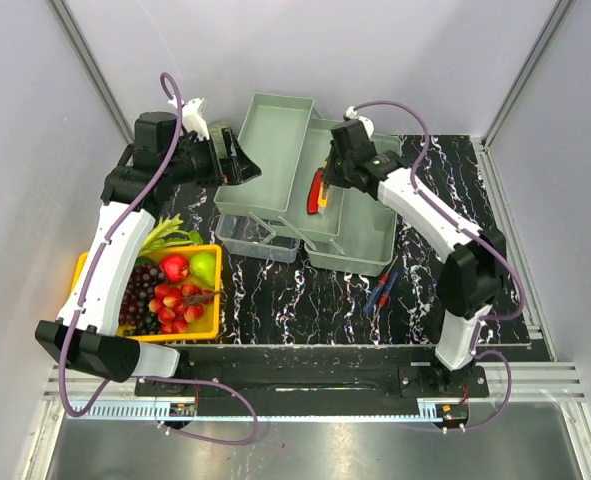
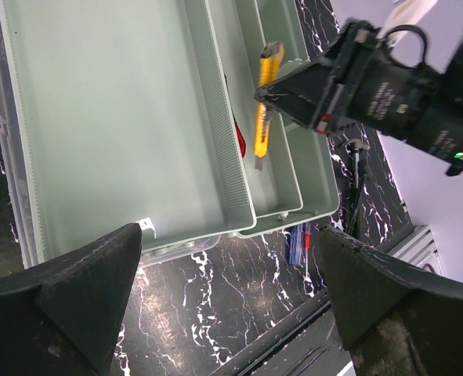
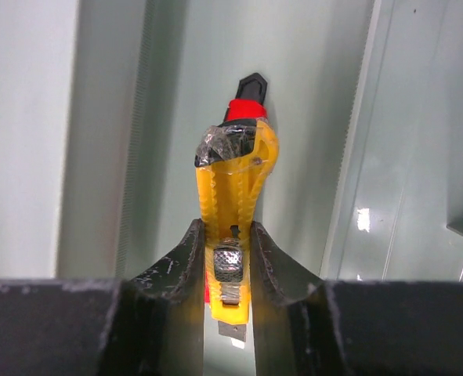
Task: Pack the tool kit
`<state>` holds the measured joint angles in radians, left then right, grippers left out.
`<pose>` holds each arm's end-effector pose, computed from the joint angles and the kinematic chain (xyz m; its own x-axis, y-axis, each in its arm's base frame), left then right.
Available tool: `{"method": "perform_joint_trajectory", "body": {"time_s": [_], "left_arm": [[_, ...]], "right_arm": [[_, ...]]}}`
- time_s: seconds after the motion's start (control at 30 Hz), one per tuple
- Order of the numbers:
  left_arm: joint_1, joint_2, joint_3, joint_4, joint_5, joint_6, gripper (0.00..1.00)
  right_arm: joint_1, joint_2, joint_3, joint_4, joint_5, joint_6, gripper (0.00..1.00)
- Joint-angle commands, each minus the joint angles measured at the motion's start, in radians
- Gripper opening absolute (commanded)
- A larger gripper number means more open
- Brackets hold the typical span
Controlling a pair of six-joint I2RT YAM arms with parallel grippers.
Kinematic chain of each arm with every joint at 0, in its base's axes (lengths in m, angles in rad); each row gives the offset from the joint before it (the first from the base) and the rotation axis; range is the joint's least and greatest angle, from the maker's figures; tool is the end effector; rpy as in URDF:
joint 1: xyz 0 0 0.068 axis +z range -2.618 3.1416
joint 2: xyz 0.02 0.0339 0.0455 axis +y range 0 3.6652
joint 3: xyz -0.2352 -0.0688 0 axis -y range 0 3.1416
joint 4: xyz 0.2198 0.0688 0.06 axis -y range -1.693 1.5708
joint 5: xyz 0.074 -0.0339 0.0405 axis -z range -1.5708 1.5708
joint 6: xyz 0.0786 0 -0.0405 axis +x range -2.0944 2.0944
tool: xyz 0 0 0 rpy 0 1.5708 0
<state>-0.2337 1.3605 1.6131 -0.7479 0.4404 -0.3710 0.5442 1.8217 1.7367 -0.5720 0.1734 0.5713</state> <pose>0.2806 -0.1012 0.3876 -0.6392 -0.1850 -0.7465 0.3676 0.7791 -0.5078 0.3684 0.2071 0.2900 -0.6521 0.2279 -0.7231 -0.0481 0.9394 0.3395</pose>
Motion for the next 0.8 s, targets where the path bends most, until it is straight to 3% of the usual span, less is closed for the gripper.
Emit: {"method": "perform_joint_trajectory", "body": {"time_s": [0.0,0.33,0.6,0.7,0.77], "left_arm": [[0.005,-0.034,-0.004,0.047,-0.002,-0.005,0.99],[0.005,-0.027,-0.007,0.047,-0.009,0.001,0.99],[0.005,-0.031,0.002,0.044,0.006,-0.006,0.99],[0.005,-0.041,0.011,0.042,0.014,-0.009,0.99],[0.005,-0.046,0.016,0.044,0.011,-0.008,0.99]], "right_arm": [[0.026,0.040,0.075,-0.018,0.124,-0.024,0.04],[0.028,0.117,0.075,-0.066,0.192,-0.068,0.08],[0.028,0.145,0.139,-0.129,0.196,-0.030,0.43],[0.026,0.126,0.150,-0.140,0.201,-0.027,0.50],[0.026,0.104,0.150,-0.140,0.202,-0.022,0.50]]}}
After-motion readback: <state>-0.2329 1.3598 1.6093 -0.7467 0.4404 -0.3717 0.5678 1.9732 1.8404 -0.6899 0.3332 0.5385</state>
